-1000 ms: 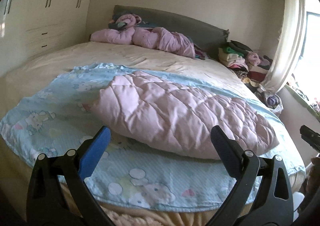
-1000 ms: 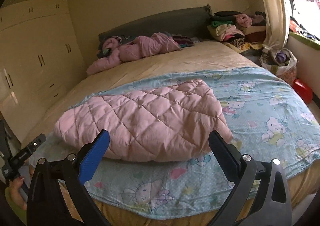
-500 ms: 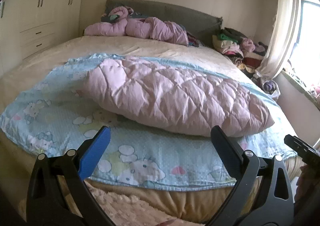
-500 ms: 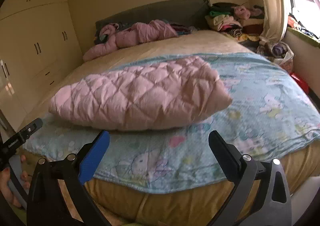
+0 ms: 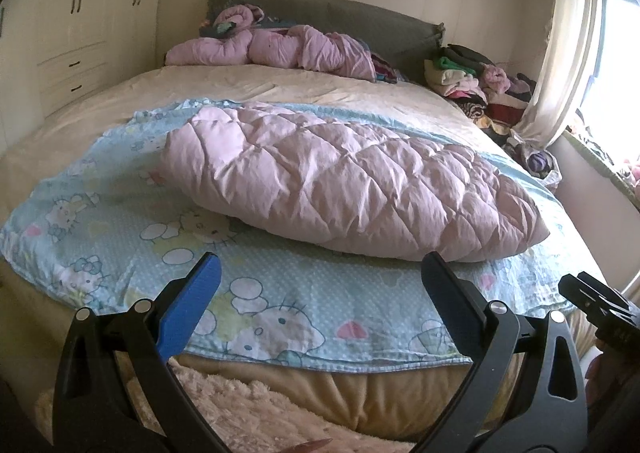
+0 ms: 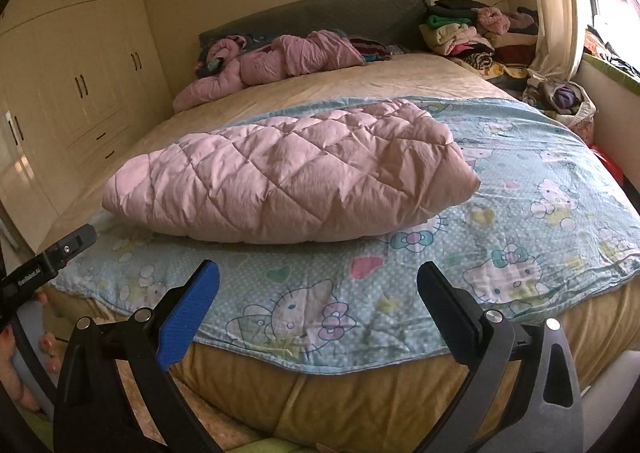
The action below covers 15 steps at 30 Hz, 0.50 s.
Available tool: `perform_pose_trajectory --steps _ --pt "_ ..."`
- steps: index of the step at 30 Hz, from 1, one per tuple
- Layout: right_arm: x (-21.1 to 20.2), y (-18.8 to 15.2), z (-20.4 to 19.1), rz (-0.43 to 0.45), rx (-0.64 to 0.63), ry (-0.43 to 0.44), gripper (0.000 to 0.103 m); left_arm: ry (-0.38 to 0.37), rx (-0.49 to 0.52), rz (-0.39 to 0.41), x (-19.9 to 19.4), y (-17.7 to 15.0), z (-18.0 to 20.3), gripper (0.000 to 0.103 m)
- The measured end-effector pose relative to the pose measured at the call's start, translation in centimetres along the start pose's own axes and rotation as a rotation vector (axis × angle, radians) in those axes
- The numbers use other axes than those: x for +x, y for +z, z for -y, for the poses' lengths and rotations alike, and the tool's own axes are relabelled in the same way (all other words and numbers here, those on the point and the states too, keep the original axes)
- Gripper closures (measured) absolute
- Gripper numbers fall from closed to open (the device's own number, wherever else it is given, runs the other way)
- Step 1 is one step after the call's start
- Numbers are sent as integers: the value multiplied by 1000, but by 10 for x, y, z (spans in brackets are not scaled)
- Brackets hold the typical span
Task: Fold large clothes
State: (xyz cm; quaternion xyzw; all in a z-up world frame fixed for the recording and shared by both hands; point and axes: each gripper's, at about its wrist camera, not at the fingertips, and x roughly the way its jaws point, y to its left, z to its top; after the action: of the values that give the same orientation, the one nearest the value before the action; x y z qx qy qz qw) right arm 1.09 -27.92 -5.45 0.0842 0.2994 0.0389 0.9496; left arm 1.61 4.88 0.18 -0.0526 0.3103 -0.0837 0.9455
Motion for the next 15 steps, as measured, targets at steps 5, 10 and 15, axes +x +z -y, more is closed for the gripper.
perform_pose_trajectory --steps 5,10,15 --pt "-1 0 -1 0 -2 3 4 1 0 0 0 -1 1 9" --pt "-1 0 -2 3 -6 2 4 0 1 0 0 -1 1 9" --pt "-1 -1 -4 0 -10 4 4 3 -4 3 -1 -2 -1 9"
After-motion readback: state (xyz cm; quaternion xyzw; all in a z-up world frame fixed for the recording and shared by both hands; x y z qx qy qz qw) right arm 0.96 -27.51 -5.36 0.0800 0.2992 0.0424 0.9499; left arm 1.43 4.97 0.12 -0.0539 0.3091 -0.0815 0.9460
